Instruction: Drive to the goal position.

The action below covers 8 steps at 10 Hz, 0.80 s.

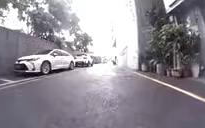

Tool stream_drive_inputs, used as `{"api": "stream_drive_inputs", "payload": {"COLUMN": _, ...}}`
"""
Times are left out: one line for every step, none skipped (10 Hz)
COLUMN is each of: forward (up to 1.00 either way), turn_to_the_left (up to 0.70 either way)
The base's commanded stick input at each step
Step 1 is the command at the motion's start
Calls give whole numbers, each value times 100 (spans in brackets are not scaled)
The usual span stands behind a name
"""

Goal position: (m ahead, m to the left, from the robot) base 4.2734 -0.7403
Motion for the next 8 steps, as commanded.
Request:
{"api": "stream_drive_inputs", "payload": {"forward": 70, "turn_to_the_left": 0}}
{"api": "stream_drive_inputs", "payload": {"forward": 70, "turn_to_the_left": 0}}
{"api": "stream_drive_inputs", "payload": {"forward": 70, "turn_to_the_left": 0}}
{"api": "stream_drive_inputs", "payload": {"forward": 70, "turn_to_the_left": 0}}
{"api": "stream_drive_inputs", "payload": {"forward": 70, "turn_to_the_left": 0}}
{"api": "stream_drive_inputs", "payload": {"forward": 70, "turn_to_the_left": 1}}
{"api": "stream_drive_inputs", "payload": {"forward": 70, "turn_to_the_left": 0}}
{"api": "stream_drive_inputs", "payload": {"forward": 70, "turn_to_the_left": 0}}
